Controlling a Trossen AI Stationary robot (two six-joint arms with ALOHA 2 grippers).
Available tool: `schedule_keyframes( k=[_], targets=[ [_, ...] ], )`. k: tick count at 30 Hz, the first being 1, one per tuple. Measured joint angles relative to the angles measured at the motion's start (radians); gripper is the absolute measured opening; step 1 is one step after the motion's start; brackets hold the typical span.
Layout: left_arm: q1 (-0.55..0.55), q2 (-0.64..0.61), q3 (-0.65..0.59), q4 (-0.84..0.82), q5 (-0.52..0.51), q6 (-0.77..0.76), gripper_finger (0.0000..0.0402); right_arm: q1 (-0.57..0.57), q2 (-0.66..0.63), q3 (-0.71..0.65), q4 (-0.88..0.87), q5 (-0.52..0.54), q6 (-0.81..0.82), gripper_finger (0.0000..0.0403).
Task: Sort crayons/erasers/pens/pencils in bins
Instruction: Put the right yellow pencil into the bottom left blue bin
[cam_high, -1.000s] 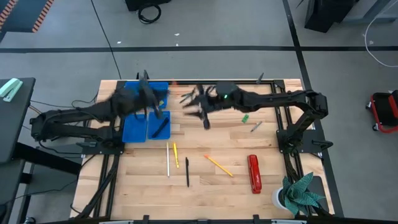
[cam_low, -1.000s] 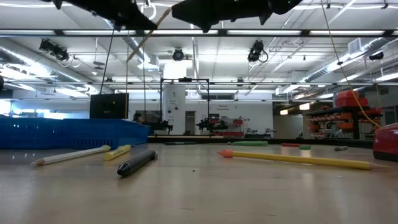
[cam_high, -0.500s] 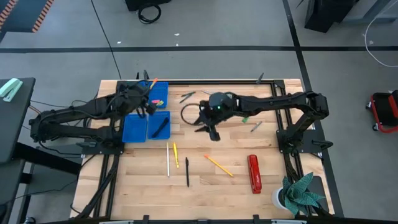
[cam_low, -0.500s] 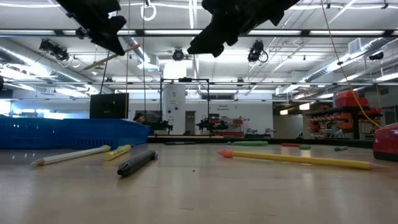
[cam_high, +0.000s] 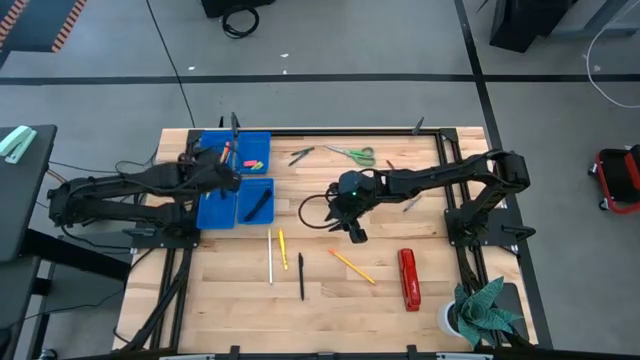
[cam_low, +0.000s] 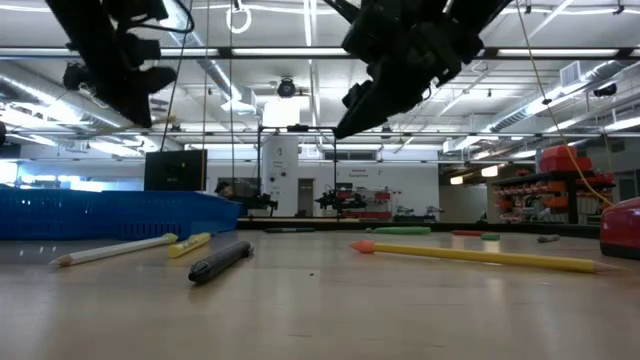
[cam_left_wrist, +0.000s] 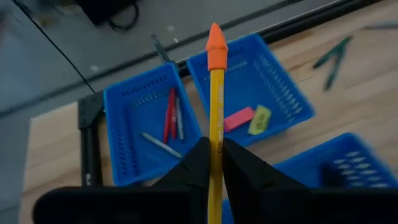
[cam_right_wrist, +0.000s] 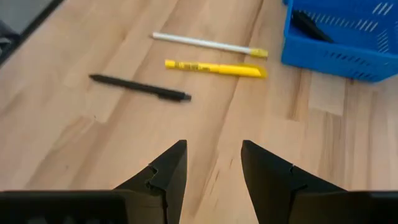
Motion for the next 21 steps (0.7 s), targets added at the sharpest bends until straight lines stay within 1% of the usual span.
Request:
schedule_keyframes(
  k=[1,3,5,7,10,15,18,20,21],
  targets=[
    [-0.009,0.001,-0.038,0.027,-0.03,0.001,0.0048,-0.004,0.0,-0.006,0.001,0.0,-0.01,0.0158],
    [-0.025,0.0,-0.115,0.086,-0.054,-0.024,0.0042,-0.007,0.0,-0.013,-0.001,0.001,-0.035,0.0158],
    [-0.042,0.001,-0.191,0.178,-0.054,-0.055,0.0031,-0.01,0.0,-0.014,0.001,0.001,-0.055,0.0158],
    [-0.056,0.001,-0.252,0.239,-0.031,-0.069,0.0023,-0.016,0.0,-0.01,0.0,0.001,-0.062,0.0158],
    [-0.076,0.001,-0.298,0.258,0.006,-0.122,0.0023,-0.022,0.0,-0.001,0.005,0.001,-0.067,0.0158],
    [-0.086,0.0,-0.302,0.267,0.017,-0.148,0.0048,-0.031,0.0,-0.001,0.003,0.001,-0.073,0.0158],
    [-0.085,0.0,-0.302,0.261,0.113,-0.147,0.0048,-0.037,0.0,-0.001,0.0,0.001,-0.074,0.0158],
    [-0.085,0.0,-0.302,0.244,0.189,-0.152,0.0042,-0.038,0.0,-0.001,0.003,0.001,-0.083,0.0158],
    [-0.085,0.0,-0.302,0.233,0.211,-0.158,0.0039,-0.04,0.0,-0.001,0.003,0.003,-0.092,0.0158]
  ],
)
